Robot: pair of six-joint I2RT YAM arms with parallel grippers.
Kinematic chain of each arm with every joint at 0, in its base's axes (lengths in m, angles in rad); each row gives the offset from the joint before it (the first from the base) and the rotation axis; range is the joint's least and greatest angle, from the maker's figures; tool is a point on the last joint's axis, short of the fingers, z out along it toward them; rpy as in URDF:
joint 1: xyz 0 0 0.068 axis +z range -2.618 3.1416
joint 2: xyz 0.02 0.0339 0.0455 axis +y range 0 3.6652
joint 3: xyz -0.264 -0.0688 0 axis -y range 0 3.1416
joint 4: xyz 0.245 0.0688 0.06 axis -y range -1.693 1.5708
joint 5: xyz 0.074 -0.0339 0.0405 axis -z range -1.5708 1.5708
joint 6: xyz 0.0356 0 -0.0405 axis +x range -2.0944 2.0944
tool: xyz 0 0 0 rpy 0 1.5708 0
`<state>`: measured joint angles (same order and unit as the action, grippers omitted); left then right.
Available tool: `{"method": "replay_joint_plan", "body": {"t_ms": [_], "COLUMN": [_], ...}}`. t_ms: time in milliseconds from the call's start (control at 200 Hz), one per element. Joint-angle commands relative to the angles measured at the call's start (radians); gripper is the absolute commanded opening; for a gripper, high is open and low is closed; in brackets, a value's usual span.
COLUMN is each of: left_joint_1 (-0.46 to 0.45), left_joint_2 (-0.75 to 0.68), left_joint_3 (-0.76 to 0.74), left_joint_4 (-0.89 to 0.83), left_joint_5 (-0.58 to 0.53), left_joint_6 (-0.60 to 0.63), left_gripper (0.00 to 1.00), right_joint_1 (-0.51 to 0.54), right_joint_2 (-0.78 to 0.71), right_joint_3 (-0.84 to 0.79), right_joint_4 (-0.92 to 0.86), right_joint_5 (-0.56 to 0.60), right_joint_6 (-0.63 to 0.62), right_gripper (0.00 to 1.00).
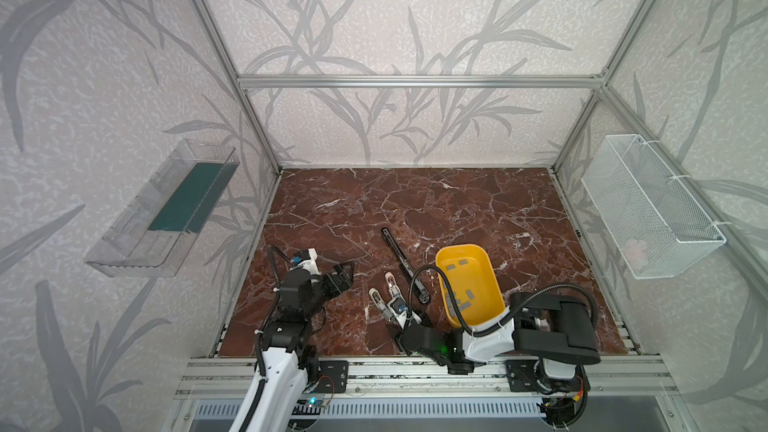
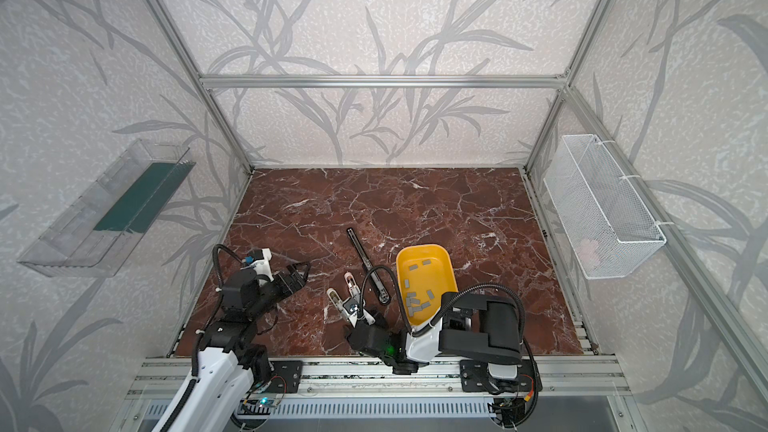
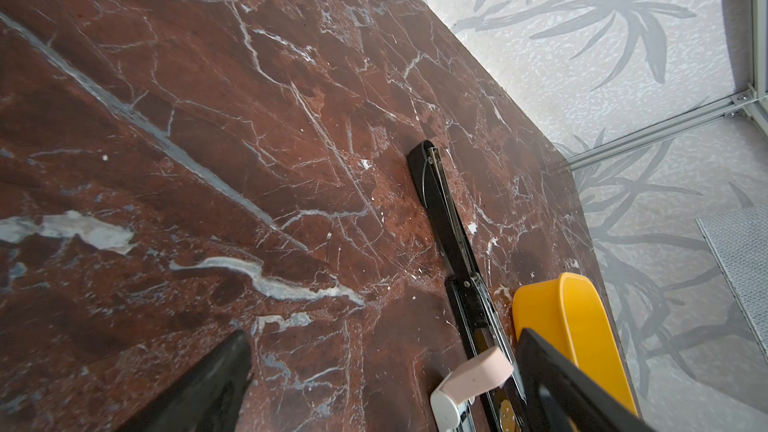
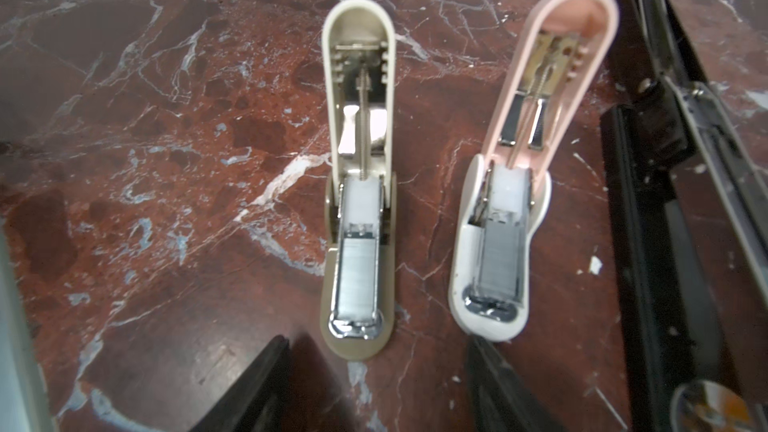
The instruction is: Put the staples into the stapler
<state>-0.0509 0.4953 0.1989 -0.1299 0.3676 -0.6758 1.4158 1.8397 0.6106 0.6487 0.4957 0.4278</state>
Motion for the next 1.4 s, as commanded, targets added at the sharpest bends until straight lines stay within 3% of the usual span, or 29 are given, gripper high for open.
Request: {"method": "replay_joint_plan", "body": {"t_ms": [0,225,390,710,995,1220,1400], "left_joint_1": [0.004,0.003,0.003,-0.001,-0.023,-0.1,-0.242], "left_joint_2": [0.004,0.042,0.064,0.117,0.189,0.292,0.349], "left_joint_3": [-0.007,-0.021,-0.027,-0.024,-0.014,-0.009,0.011], "left_joint_4": [0.01,0.062,0.084,0.095,0.104,0.162,0.155], "left_joint_5": [0.028,0.068,0.087,0.138,0.101,0.061,-0.091], "left_joint_6": [-0.013,-0.03,-0.036,-0.041,-0.033,-0.042,-0.05], "left_gripper": [0.99,0.93,0.87,0.71,0.63,0.55,0.5], "right_joint_1": [-0.006,-0.006,-0.005,-0.006,-0.003,-0.003,-0.003], "right_joint_2": [0.045,0.09,0.106,0.107,0.111,0.112,0.113], "right_joint_3": [-0.004,0.052,0.072,0.055,0.049,0.047,0.057], "right_joint_4": [-0.063,-0.093,-0.101,-0.104,-0.104,-0.084,-0.078], "right_joint_5": [-0.009,-0.031,-0.043,-0.031,-0.018,-0.014,-0.025], "right_joint_6": [-0.016,-0.048,-0.055,-0.05,-0.054,-0.049,-0.04], "right_gripper": [0.67,0.62,0.48,0.37,0.3,0.28,0.27]}}
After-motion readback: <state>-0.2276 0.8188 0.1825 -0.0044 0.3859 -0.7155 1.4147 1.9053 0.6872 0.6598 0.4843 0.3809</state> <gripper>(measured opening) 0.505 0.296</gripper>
